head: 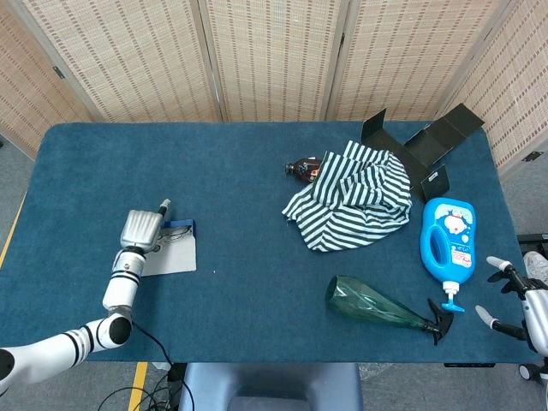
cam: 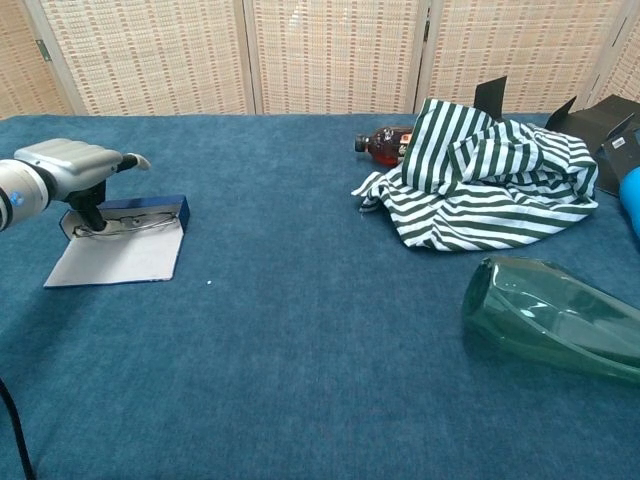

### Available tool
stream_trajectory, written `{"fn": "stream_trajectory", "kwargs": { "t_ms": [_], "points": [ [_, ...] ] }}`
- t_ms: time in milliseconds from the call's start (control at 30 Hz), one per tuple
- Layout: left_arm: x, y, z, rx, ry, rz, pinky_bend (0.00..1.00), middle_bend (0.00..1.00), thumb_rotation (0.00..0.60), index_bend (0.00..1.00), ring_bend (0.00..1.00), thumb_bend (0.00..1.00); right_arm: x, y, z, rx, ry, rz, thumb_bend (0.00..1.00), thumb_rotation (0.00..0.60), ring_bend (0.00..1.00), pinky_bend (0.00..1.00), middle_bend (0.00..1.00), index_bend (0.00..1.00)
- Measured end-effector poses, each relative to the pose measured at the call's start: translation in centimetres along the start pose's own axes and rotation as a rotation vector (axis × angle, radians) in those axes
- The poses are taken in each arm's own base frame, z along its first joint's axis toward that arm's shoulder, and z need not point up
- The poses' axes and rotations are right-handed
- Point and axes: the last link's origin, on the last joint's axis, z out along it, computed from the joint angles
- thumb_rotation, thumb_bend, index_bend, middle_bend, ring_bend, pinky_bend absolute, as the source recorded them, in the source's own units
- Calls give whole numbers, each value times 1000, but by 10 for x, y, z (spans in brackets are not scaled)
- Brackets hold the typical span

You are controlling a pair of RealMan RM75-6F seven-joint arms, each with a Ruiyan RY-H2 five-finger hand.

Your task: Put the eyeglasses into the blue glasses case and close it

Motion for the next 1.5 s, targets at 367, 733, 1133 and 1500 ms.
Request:
{"fn": "stream_trajectory", "kwargs": {
  "t_ms": [367, 733, 1133, 1500],
  "points": [
    [4, -6, 12, 40, -28, -3, 988, 992, 600, 66, 944, 152, 2, 3, -2, -9, 4, -1, 201, 600, 510, 416, 413, 183],
    [13, -2, -1, 3, -25, -62, 988, 992, 600, 68, 944, 143, 0, 1, 0, -2, 1, 2, 201, 600, 510, 416, 413, 183],
    [7, -2, -51, -116, 67, -124, 988, 992, 600, 116, 944, 143, -1, 0, 1, 4, 0, 5, 202, 600, 510, 416, 413, 183],
    [-25, -4, -77, -160, 78, -104, 988, 992, 600, 117, 944, 143, -2, -2, 4, 15, -5, 4, 201, 600, 510, 416, 413, 183]
  ]
}}
